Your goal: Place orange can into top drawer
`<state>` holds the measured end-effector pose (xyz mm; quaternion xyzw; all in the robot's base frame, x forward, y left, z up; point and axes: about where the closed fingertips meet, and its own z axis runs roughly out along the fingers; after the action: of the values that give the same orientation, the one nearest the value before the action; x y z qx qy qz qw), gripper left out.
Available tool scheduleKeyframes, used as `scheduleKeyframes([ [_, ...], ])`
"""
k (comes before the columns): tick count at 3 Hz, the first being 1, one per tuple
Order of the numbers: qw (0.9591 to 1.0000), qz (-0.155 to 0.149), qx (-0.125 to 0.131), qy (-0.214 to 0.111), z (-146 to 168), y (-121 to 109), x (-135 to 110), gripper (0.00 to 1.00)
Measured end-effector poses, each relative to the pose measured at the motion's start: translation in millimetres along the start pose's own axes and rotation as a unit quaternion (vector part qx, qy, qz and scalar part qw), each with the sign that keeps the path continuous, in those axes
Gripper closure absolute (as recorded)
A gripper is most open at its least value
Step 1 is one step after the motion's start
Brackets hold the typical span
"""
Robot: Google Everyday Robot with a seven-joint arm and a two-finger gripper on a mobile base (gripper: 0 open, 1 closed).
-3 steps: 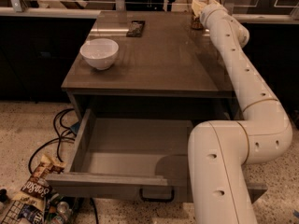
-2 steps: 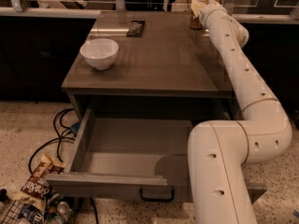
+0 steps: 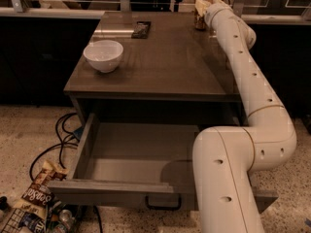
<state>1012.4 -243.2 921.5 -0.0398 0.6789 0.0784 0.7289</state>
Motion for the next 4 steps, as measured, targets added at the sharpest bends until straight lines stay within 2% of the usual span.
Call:
scheduleKeyframes([
  [1,0.9996,-0.015,0.004,-0.022,-11,-13,-32,1.0],
  [2,0.9982,-0.047,0.023,-0.03,-28,-36,-63,1.0],
  [3,0.9956,-0.08,0.048,-0.007,-49,-64,-85,1.0],
  [4,0.9929,-0.097,0.067,0.016,-67,-79,-102,1.0],
])
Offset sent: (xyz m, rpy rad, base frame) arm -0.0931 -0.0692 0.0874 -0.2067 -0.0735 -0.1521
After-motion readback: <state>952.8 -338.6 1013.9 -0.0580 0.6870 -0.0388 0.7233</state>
